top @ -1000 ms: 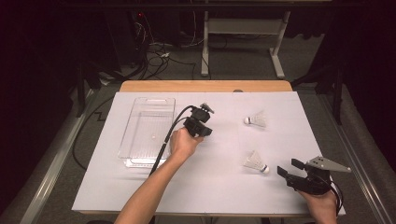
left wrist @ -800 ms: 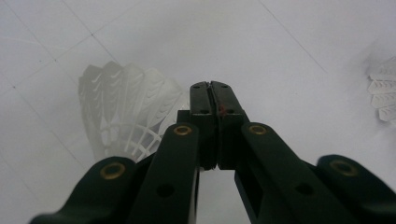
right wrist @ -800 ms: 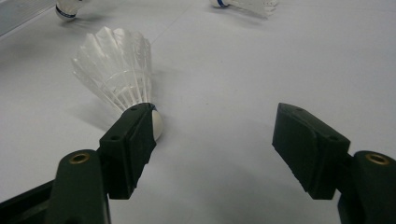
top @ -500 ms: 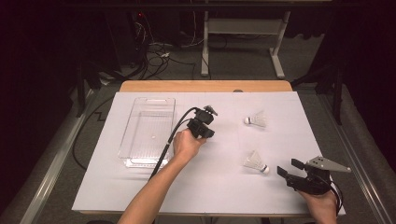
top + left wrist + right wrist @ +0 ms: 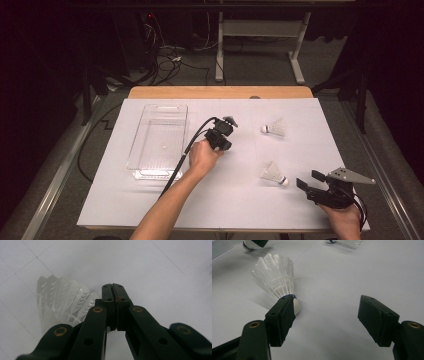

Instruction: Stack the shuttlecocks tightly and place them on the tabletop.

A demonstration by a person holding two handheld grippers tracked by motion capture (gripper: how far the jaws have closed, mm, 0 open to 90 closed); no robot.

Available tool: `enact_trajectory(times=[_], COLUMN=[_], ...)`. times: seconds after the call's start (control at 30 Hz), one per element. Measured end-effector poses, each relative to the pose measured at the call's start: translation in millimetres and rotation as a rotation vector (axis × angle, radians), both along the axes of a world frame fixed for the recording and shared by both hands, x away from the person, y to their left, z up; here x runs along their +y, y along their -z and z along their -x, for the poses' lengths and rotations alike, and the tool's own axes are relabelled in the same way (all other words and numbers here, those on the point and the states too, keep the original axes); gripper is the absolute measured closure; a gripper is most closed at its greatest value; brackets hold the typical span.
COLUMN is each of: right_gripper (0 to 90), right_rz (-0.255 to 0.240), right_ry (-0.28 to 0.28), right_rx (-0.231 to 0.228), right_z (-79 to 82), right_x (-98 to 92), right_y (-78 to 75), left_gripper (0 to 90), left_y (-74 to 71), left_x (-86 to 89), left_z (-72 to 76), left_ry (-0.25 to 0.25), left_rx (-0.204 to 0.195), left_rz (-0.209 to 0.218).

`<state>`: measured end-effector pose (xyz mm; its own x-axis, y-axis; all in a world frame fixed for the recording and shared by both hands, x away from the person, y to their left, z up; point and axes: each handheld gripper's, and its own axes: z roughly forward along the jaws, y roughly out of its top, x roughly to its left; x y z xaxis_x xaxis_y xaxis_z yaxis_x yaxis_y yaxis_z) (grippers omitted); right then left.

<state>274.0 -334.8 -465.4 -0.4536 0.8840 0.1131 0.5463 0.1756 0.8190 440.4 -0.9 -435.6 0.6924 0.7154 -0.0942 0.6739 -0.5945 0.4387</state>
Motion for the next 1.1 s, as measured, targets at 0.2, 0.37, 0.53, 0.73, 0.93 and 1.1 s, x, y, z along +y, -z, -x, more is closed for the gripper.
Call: enact_trajectory(times=[0.2,0.37,0.53,0.73,0.93,1.1], right_gripper=[29.6,29.6,29.6,29.6,29.6,29.5], right_rz=[0.000,-0.001,-0.003,-0.003,-0.003,-0.002], right_ry=[0.000,0.000,-0.001,0.000,0.000,0.000], right_rx=[0.000,0.001,0.002,0.003,0.005,0.003], right_z=[0.0,0.0,-0.1,-0.1,0.0,-0.1], right_x=[-0.1,-0.1,0.2,0.3,0.5,0.4], right_y=[0.0,0.1,0.1,0.2,0.1,0.2], left_gripper=[88.3,87.7,87.0,84.9,81.6,79.5], left_y=[2.6,4.3,4.0,1.5,-0.5,-1.6], left_x=[-1.4,-2.7,-3.4,-3.2,-2.0,-2.0], left_z=[-0.8,-0.9,-0.9,-0.7,-0.5,0.1], left_ry=[0.000,0.002,0.000,0.000,0.000,0.002], left_rx=[0.004,0.002,-0.004,-0.010,-0.003,-0.004], left_rz=[-0.003,-0.006,-0.002,0.007,0.024,0.035])
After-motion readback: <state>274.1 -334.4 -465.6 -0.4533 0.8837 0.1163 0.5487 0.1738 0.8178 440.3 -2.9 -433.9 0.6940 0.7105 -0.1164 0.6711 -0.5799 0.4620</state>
